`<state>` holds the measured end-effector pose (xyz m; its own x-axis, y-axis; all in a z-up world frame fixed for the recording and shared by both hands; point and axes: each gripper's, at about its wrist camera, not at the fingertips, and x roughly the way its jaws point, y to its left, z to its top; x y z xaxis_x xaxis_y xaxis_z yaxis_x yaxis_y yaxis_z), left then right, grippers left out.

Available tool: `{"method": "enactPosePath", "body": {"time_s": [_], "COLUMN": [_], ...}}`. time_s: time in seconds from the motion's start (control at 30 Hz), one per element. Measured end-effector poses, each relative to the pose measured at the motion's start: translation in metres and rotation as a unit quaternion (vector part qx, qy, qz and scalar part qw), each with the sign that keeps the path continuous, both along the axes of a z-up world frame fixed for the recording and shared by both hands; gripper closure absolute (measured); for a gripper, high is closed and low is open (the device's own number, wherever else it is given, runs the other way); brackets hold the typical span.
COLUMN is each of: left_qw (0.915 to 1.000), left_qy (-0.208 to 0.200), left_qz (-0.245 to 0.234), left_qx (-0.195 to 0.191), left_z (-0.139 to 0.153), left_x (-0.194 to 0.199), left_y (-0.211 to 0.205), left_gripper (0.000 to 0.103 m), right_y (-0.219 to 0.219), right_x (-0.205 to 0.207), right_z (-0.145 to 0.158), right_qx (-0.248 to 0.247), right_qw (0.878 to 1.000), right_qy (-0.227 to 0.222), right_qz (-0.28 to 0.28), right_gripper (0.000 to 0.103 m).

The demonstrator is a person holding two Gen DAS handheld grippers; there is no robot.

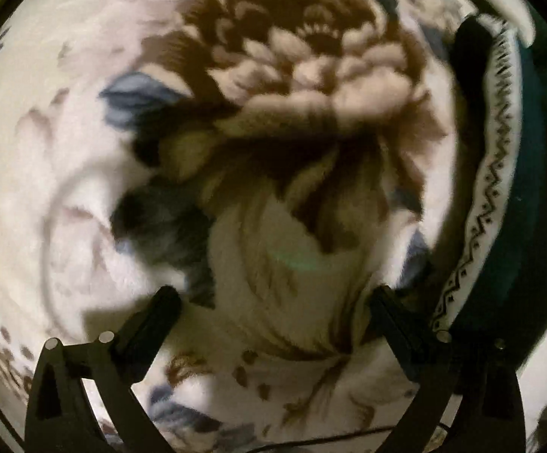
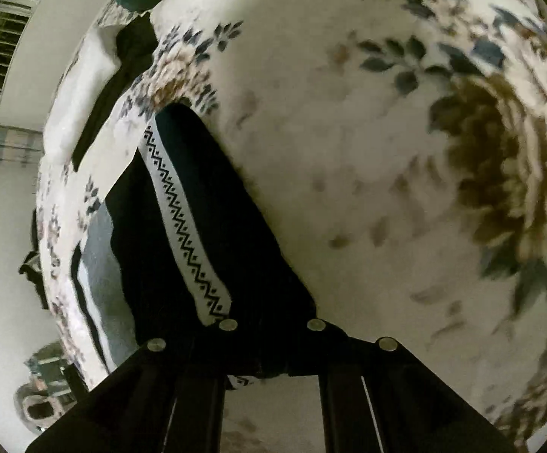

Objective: Fold small clothes

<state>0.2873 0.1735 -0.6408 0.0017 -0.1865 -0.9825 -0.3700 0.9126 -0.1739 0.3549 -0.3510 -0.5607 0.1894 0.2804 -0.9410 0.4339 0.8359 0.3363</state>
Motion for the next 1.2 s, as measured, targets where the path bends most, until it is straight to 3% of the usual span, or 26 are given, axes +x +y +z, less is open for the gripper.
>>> {"method": "enactPosePath", "body": {"time_s": [0.1,0.17,0.23,0.3,0.33,0.37,0.47,0.53,0.57,0.73,0.8,0.87,0.93,1.03,1.13,1.2], "left_qw": [0.9997,0.9991,0.9989,0.9989,0.9988,0.9982,0.9948,0.9938,0.994,0.9938,0.9933,0.9926,0.9925,0.9934,0.9928,0.992], "left_qy": [0.02,0.041,0.034,-0.004,-0.022,-0.041,-0.082,-0.094,-0.096,-0.108,-0.113,-0.115,-0.116,-0.105,-0.107,-0.11], "left_qz": [-0.002,0.004,0.021,0.038,0.04,0.042,0.058,0.055,0.047,0.008,-0.003,-0.016,-0.024,-0.038,-0.05,-0.061], "left_qx": [0.01,-0.007,-0.024,-0.028,-0.02,-0.012,-0.016,-0.022,-0.02,-0.024,-0.027,-0.034,-0.028,-0.024,-0.019,-0.01], "left_z": [-0.003,-0.001,0.01,0.033,0.044,0.056,0.079,0.083,0.082,0.084,0.084,0.081,0.079,0.071,0.075,0.08], "left_x": [0.006,0.012,0.018,0.021,0.024,0.029,0.049,0.064,0.072,0.107,0.113,0.117,0.117,0.128,0.126,0.119], "left_y": [-0.003,0.002,0.01,0.02,0.024,0.027,0.029,0.024,0.018,-0.019,-0.031,-0.043,-0.051,-0.059,-0.057,-0.054], "left_gripper": [0.0,0.0,0.0,0.0,0.0,0.0,0.0,0.0,0.0,0.0,0.0,0.0,0.0,0.0,0.0,0.0], "right_y": [0.003,-0.007,-0.017,-0.022,-0.022,-0.019,0.003,0.02,0.027,0.01,0.005,0.008,0.015,0.023,0.02,0.004], "right_x": [0.005,0.008,0.014,0.028,0.035,0.047,0.068,0.068,0.065,0.051,0.048,0.048,0.051,0.061,0.06,0.049], "right_z": [-0.014,-0.025,-0.016,-0.005,-0.005,-0.009,-0.03,-0.04,-0.037,0.021,0.037,0.028,-0.002,-0.033,-0.031,-0.017], "right_qx": [-0.031,0.014,0.04,0.076,0.091,0.113,0.133,0.128,0.094,0.033,0.007,-0.039,-0.043,-0.088,-0.069,-0.033], "right_qw": [0.998,0.998,0.999,0.997,0.996,0.993,0.988,0.985,0.987,0.996,0.997,0.996,0.994,0.986,0.988,0.994], "right_qy": [0.031,0.051,0.029,-0.002,-0.011,-0.014,0.029,0.045,0.041,-0.043,-0.05,-0.023,0.021,0.051,0.054,0.054], "right_qz": [0.033,0.021,0.006,0.004,0.005,0.016,0.069,0.109,0.125,0.072,0.065,0.082,0.099,0.132,0.124,0.094], "right_gripper": [0.099,0.098,0.089,0.037,0.029,0.027,0.029,0.06,0.093,0.096,0.096,0.096,0.096,0.097,0.097,0.085]}}
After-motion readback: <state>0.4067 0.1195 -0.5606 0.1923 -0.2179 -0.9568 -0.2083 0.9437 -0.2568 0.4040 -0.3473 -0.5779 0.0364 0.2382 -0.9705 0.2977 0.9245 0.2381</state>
